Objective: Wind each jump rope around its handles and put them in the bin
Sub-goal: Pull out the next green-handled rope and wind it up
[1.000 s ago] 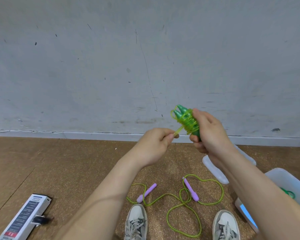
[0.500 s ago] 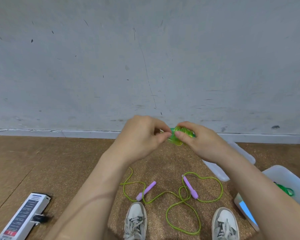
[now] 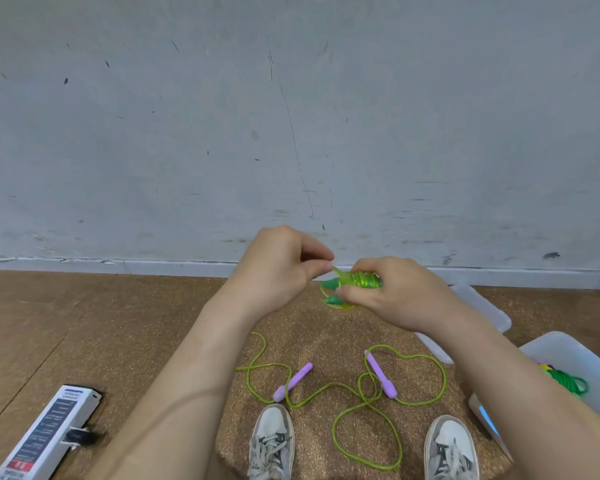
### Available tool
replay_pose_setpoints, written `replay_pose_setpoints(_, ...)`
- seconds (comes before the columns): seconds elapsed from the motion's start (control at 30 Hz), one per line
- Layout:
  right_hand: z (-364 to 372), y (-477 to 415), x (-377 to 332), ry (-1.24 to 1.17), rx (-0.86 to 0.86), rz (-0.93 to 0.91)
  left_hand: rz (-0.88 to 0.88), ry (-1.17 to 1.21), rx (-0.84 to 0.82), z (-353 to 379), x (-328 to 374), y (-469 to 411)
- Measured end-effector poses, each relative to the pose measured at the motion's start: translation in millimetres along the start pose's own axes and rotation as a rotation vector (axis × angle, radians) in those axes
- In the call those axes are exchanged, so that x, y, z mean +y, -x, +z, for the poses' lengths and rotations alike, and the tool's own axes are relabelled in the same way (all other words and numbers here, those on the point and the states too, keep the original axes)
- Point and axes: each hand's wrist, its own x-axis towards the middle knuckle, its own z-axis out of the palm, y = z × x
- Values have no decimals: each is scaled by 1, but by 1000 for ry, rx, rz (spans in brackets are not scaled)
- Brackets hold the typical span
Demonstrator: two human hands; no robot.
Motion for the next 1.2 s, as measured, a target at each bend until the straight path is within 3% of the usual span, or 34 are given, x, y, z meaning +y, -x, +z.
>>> replay_pose_setpoints(0.1, -8, 2, 5, -78, -67, -41, 111, -270, -71, -3, -6, -1)
replay_pose_setpoints(0.23, -14, 3, 9, -219, -189, -125, 199, -347, -120, -1, -6, -4)
replay_pose_setpoints(0.3, -19, 6, 9, -388, -264, -167, 131, -150, -180, -4, -6, -3)
replay_pose_setpoints(0.4, -28, 9, 9, -643, -337, -191, 10, 364, -269, -1, -5, -1)
replay_pose_setpoints(0.53, -27, 7, 10, -896, -373, -213, -89, 864, -161, 12, 2, -1)
replay_pose_setpoints(0.67, -25, 7, 10, -1059, -444, -266, -129, 1091, -110, 20, 9, -4)
replay_pose_setpoints(0.87, -17, 3, 12, -1391, -504, -204, -123, 1365, -60, 21, 16, -2)
replay_pose_setpoints(1.0, -4, 4, 4, -1683, -647, -306, 49, 1301, -36, 10, 22, 2)
replay_pose_setpoints(1.2, 12, 1, -10, -1869, -778, -335, 225, 812, 100, -11, 31, 8)
